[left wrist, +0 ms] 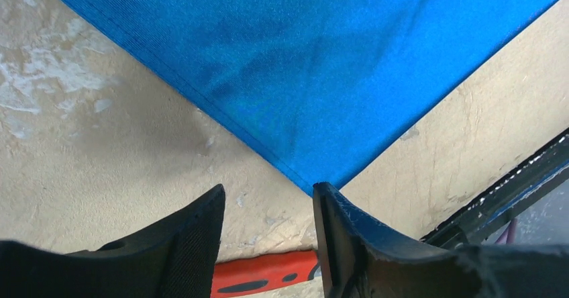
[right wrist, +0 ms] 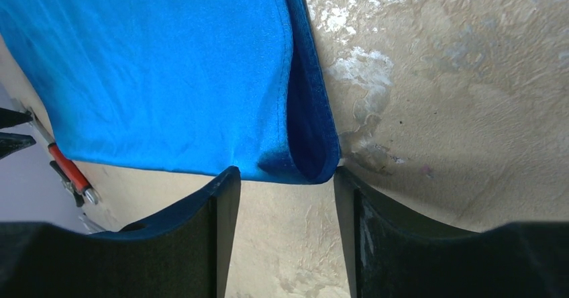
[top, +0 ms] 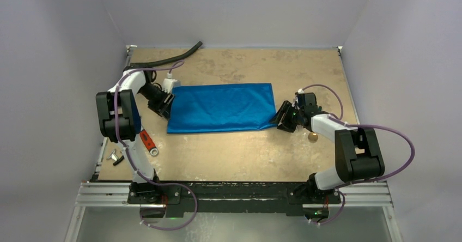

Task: Fold the napkin into a case and place the utensils inside
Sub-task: Pick up the rectangle-folded napkin from the center of the board, then fold the rectangle-folded napkin at the center of the board.

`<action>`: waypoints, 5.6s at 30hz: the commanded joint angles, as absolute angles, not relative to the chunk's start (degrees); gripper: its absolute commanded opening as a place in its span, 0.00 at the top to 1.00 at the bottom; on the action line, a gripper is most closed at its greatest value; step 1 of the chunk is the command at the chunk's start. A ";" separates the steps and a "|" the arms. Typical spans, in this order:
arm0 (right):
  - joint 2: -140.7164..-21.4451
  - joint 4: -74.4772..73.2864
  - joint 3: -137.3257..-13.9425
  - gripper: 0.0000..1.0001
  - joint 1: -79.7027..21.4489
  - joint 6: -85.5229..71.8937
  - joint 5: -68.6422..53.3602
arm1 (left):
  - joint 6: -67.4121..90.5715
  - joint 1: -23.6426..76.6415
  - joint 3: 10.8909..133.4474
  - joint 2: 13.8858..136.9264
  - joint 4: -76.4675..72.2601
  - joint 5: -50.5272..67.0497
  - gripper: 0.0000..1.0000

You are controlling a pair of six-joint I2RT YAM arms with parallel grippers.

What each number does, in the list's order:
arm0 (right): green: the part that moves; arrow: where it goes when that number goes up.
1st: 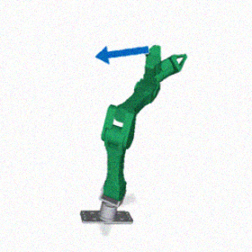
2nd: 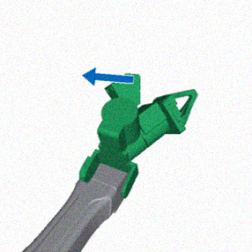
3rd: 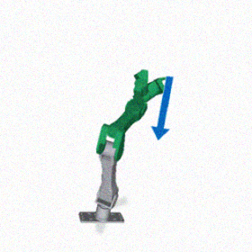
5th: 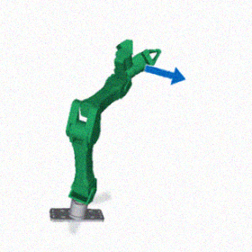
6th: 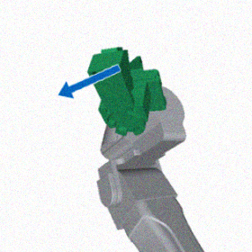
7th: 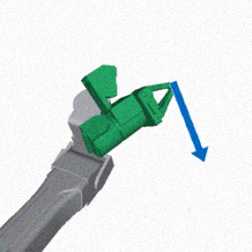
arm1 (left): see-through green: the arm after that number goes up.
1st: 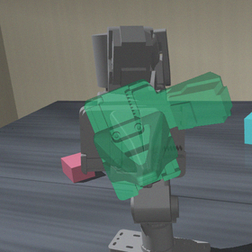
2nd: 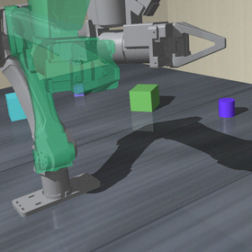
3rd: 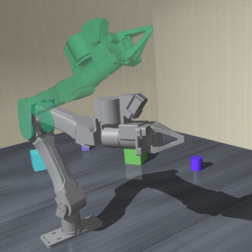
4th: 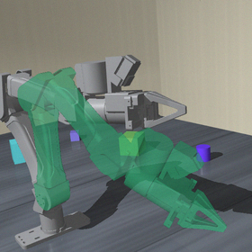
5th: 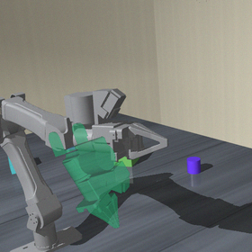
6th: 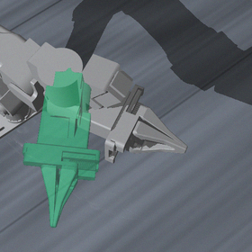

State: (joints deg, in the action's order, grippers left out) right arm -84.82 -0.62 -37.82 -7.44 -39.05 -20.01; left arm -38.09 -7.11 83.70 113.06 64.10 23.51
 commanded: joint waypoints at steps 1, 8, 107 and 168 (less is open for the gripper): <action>-85.33 1.96 -36.55 0.46 -7.20 -39.82 -19.26 | -36.93 -6.92 83.61 110.42 61.99 25.09 0.45; -85.02 2.41 -36.84 0.53 -7.22 -40.06 -19.67 | -35.28 -6.90 83.31 110.74 60.30 24.62 0.44; -101.84 -6.85 -76.54 1.00 -37.07 -34.82 -13.88 | -25.56 -0.44 71.20 110.13 45.77 20.28 0.75; -127.94 -1.02 -94.31 1.00 -53.87 -37.53 -20.44 | -17.21 -3.96 69.00 110.55 41.81 26.38 0.91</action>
